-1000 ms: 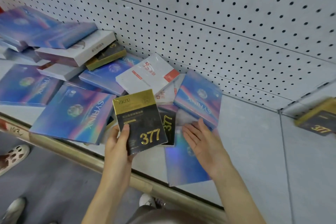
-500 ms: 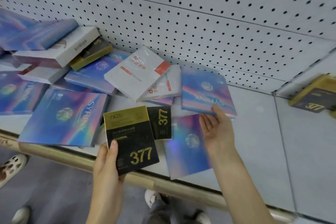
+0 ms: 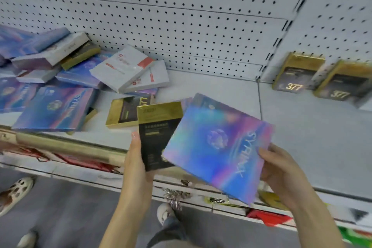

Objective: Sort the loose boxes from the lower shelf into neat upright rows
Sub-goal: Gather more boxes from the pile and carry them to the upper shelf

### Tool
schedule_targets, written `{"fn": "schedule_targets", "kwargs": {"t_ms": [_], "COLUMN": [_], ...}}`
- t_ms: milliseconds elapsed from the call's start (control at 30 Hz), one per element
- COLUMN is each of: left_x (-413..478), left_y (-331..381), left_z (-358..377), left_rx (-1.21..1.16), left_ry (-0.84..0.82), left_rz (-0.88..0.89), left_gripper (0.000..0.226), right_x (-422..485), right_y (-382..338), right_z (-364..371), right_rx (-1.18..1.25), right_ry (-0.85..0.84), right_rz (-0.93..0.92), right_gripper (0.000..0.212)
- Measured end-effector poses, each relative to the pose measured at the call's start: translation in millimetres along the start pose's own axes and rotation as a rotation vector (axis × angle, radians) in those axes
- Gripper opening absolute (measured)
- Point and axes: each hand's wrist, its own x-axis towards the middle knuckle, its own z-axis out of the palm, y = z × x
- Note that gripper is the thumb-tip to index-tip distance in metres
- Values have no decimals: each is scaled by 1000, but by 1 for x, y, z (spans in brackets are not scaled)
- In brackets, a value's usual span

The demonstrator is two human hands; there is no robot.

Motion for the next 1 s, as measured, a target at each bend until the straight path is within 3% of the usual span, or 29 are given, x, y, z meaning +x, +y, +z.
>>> {"fn": "schedule_targets", "kwargs": {"t_ms": [67, 100, 233, 300, 367, 533, 767, 900, 1000], "left_x": [-23, -36, -94, -122, -147, -199, -205, -190, -178], "left_y": [-12, -21, -67, -90, -109, -130, -119, -122, -136], "left_z": [13, 19, 51, 66, 80, 115, 147, 180, 214], "left_rx": [79, 133, 260, 272, 264, 140, 18, 28, 70], "left_ry": [-56, -78, -171, -227, -283, -404, -299, -237, -201], "left_rz": [14, 16, -55, -86, -136, -230, -97, -33, -53], "left_gripper": [31, 24, 55, 47, 37, 45, 36, 46, 35], "right_x": [-21, -34, -86, -112, -138, -184, -196, -173, -151], "right_y": [3, 3, 0, -2, -3, -8, 11, 29, 17], "right_z": [-24, -35, -82, -107, -127, -158, -156, -138, -148], "right_rx": [-74, -67, -45, -93, -127, 21, 605, 518, 469], "right_ry": [20, 50, 229, 278, 285, 349, 175, 167, 352], "right_rz": [62, 88, 69, 22, 5, -41, -155, -143, -181], "right_gripper": [66, 66, 33, 21, 18, 24, 31, 68, 46]}}
